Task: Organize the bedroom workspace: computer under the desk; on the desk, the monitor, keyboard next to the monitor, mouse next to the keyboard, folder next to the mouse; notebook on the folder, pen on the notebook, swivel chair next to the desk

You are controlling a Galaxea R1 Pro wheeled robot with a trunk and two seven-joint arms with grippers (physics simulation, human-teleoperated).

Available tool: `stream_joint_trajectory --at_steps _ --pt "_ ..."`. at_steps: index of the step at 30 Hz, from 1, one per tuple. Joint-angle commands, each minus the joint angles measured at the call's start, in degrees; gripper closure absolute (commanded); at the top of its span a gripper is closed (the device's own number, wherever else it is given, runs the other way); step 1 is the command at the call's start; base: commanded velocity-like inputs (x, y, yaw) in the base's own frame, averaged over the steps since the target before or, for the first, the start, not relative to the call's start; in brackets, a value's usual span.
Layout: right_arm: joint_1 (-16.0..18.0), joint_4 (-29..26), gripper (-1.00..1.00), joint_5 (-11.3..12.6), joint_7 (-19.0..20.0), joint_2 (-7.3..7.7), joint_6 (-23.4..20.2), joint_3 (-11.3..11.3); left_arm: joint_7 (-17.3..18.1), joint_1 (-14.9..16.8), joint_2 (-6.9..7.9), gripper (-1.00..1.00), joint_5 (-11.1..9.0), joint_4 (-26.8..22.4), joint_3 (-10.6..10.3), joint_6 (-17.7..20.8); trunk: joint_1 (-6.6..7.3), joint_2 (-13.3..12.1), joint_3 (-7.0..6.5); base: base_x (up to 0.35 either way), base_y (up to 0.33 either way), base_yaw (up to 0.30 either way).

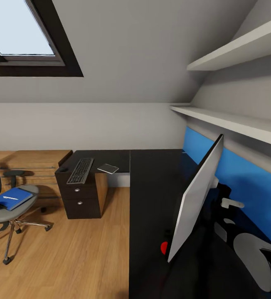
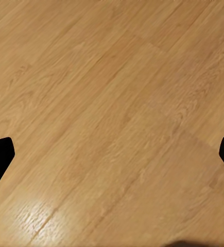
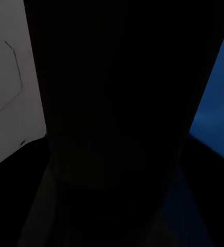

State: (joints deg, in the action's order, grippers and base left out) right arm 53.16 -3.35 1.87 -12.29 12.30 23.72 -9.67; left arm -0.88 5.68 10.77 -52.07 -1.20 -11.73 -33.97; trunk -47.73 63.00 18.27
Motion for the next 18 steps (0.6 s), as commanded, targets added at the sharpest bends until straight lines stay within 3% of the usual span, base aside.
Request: stream_joint_trajectory --at_steps 1,18 --pt "0.01 4.2 1.0 -0.11 0.17 -0.01 0.1 -1.93 -0.09 0.04 0.0 -1.0 -0.39 -0.01 -0.49 -0.13 -0.01 0.02 0.08 0.0 0.0 0.0" --pt "0.01 4.21 1.0 -0.11 0.17 -0.52 0.1 -1.93 -0.09 0.04 -0.01 -1.0 -0.4 -0.01 -0.49 -0.13 -0.01 0.02 0.08 0.055 0.0 0.0"
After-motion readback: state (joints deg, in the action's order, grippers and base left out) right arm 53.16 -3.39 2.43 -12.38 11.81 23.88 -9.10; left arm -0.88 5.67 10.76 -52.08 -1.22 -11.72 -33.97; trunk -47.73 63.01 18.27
